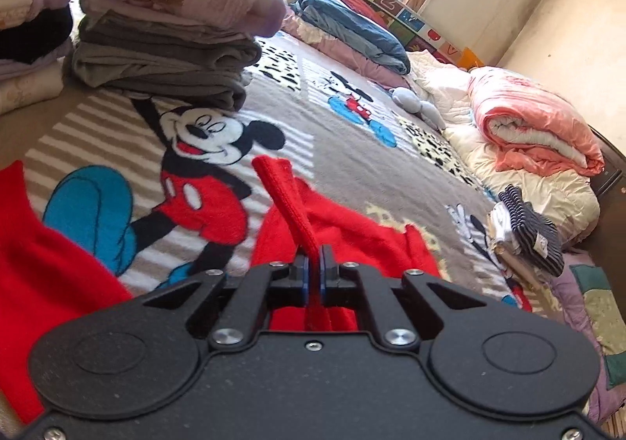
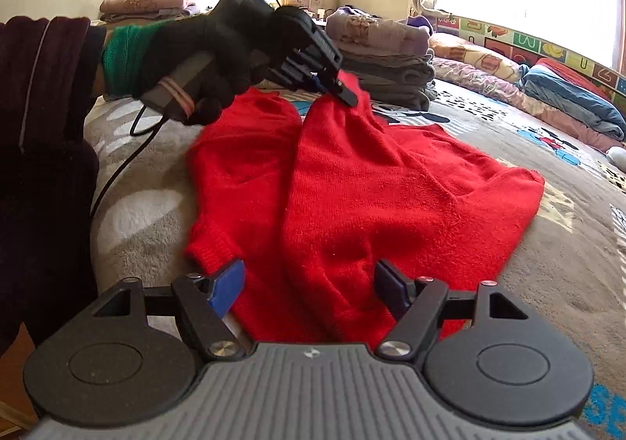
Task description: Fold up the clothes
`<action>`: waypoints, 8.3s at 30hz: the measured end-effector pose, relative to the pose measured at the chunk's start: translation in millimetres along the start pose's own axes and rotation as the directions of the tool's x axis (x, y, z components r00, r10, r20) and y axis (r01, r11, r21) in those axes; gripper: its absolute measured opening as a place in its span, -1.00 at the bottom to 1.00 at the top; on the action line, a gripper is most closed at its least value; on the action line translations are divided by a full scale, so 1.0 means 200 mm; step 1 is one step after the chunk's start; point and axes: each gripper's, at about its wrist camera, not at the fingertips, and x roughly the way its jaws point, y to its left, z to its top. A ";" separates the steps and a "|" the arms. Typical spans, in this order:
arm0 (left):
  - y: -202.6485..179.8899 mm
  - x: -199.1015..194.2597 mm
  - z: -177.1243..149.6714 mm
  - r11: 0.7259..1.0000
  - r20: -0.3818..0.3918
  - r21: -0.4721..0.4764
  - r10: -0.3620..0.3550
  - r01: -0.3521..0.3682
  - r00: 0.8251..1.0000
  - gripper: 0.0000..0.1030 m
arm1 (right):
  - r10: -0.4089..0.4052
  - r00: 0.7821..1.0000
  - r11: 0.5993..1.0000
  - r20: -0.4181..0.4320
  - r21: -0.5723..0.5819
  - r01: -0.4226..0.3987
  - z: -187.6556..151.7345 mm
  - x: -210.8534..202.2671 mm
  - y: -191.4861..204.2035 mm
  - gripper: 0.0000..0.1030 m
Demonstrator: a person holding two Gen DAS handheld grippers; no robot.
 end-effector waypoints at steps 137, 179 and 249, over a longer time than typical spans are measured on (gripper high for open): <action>0.95 -0.53 -0.37 0.859 0.204 -0.511 0.144 -0.020 0.968 -0.24 | -0.045 0.981 0.960 0.191 0.279 -0.010 0.05 -0.06 0.10 0.18; 0.34 -0.55 -0.35 0.955 0.130 0.293 -0.082 0.041 0.988 -0.24 | -0.113 0.956 0.228 0.272 0.943 -0.241 0.14 0.44 -0.13 0.41; -0.40 -0.36 -1.14 0.410 0.066 0.910 0.004 -0.062 0.998 -0.61 | -0.431 0.857 0.298 0.282 0.941 -0.160 -0.09 -0.23 -0.74 -0.86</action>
